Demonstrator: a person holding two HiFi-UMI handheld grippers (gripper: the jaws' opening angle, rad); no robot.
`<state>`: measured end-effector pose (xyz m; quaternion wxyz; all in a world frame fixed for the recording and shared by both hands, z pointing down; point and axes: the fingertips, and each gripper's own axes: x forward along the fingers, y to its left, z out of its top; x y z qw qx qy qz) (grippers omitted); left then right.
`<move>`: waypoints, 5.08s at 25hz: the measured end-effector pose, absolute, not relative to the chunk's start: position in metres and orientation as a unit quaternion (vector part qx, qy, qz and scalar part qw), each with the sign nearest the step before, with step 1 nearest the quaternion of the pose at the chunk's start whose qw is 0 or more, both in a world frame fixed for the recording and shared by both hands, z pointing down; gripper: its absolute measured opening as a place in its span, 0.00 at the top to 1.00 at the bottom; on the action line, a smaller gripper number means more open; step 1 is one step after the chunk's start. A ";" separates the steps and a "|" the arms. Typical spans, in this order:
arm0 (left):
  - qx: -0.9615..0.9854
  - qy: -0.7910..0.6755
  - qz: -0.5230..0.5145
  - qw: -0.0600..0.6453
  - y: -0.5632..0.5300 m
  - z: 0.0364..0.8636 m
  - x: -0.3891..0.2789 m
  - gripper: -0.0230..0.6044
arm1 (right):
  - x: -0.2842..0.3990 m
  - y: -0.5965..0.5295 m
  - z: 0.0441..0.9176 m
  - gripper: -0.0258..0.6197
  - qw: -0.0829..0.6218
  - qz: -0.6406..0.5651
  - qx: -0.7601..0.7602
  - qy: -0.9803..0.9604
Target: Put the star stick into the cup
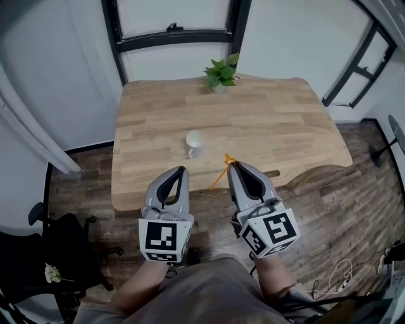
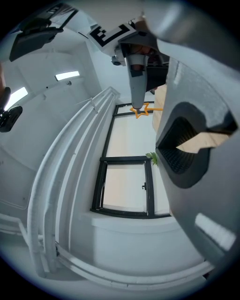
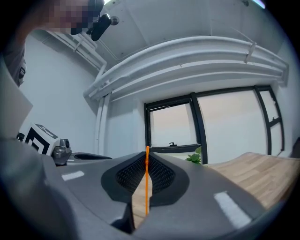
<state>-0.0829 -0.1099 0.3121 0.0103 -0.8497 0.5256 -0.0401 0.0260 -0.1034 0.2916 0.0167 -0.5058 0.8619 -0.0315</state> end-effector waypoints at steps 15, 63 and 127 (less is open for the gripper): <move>-0.847 0.526 -0.081 -0.014 -0.191 0.348 -0.076 0.96 | 0.042 -0.185 0.321 0.89 0.012 -0.068 -0.508 0.859; -0.793 0.597 -0.103 -0.059 -0.324 0.362 -0.126 0.96 | -0.025 -0.338 0.389 0.89 -0.042 -0.130 -0.407 0.903; -0.815 0.577 -0.032 0.043 -0.337 0.273 -0.136 0.96 | -0.033 -0.344 0.270 0.92 0.012 0.004 -0.451 0.892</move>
